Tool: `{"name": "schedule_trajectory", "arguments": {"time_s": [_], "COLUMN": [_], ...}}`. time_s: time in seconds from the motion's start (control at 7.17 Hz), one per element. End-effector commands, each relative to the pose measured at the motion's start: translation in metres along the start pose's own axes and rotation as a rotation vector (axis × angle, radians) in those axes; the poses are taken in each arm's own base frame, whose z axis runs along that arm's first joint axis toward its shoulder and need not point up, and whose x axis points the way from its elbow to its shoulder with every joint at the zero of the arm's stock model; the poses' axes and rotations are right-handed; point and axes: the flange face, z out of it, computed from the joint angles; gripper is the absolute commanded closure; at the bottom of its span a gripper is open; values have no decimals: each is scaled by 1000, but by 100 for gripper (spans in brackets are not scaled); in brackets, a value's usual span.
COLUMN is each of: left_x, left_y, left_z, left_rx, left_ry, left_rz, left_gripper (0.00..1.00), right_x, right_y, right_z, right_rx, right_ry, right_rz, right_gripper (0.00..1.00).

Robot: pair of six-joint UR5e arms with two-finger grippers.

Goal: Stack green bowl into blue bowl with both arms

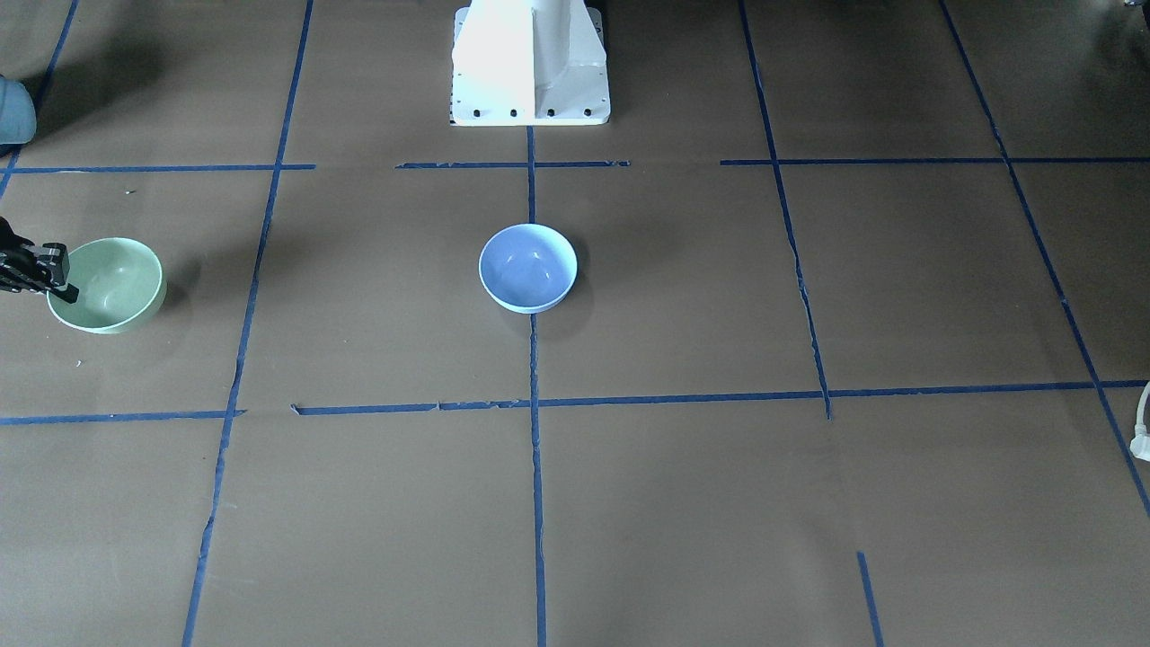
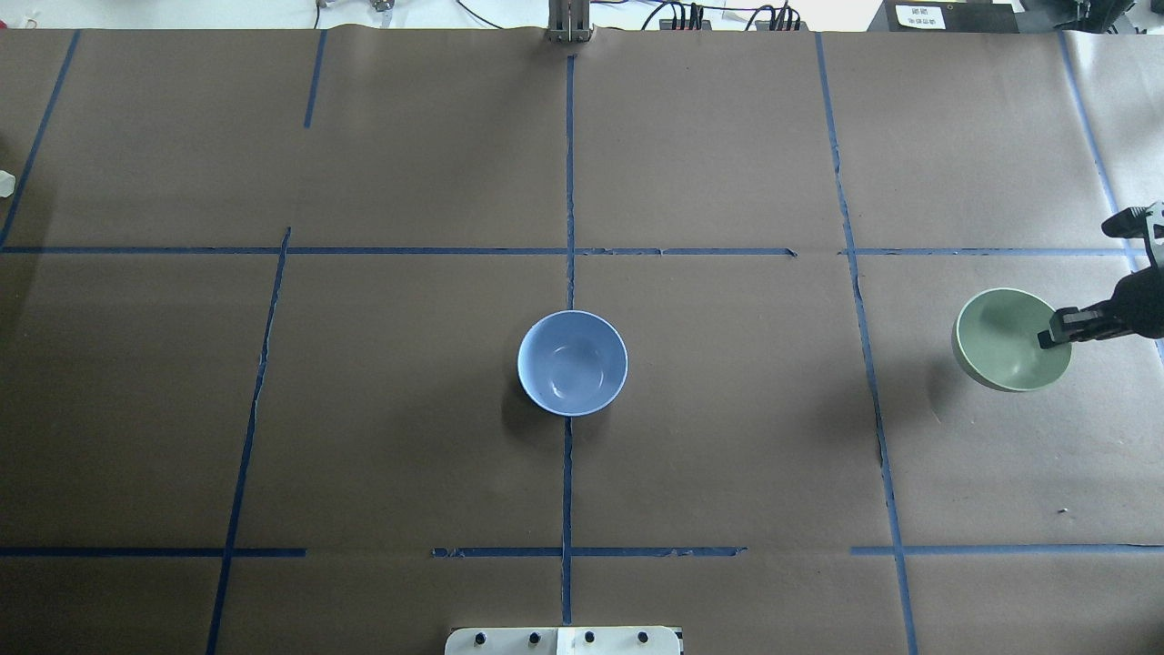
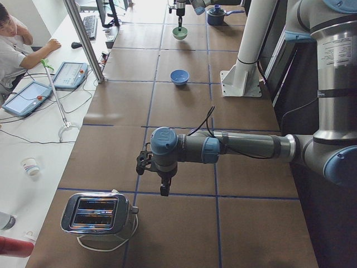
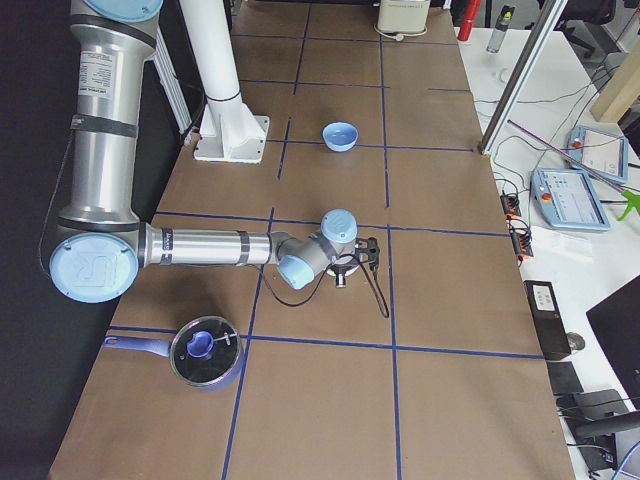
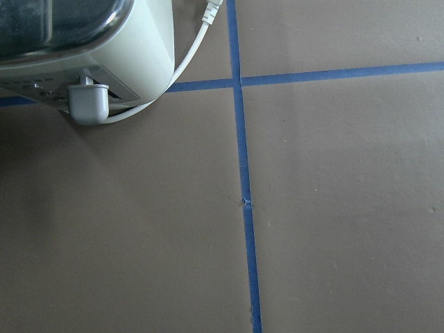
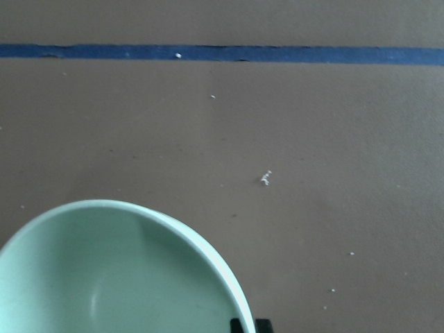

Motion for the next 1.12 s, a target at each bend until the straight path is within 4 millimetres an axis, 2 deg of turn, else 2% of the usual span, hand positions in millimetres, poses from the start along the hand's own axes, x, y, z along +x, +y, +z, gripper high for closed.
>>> {"name": "schedule_trajectory", "arguments": {"time_s": [0.0, 0.14, 0.28, 0.42, 0.56, 0.7, 0.84, 0.98], "left_x": [0, 0, 0, 1, -1, 0, -1, -1], "left_y": [0, 0, 0, -1, 0, -2, -2, -2], "left_z": [0, 0, 1, 0, 2, 1, 2, 2], "left_rx": [1, -1, -2, 1, -4, -3, -4, -4], "left_ry": [0, 0, 2, 2, 1, 1, 2, 4], "left_rz": [-3, -5, -7, -4, -7, -6, -7, -9], "left_gripper": [0, 0, 0, 0, 0, 0, 0, 0], "right_x": [-131, -210, -270, -341, -398, -454, -494, -513], "right_y": [-54, -67, -61, -47, -38, -20, -4, 12], "right_z": [-69, -76, -61, -41, -24, -6, 6, 21], "right_rx": [-28, -40, -55, -60, -52, -39, -17, -3], "right_ry": [12, -16, -33, -45, -41, -22, 1, 16], "right_rz": [97, 152, 211, 237, 344, 387, 398, 412], "right_gripper": [100, 100, 99, 98, 97, 96, 96, 94]}}
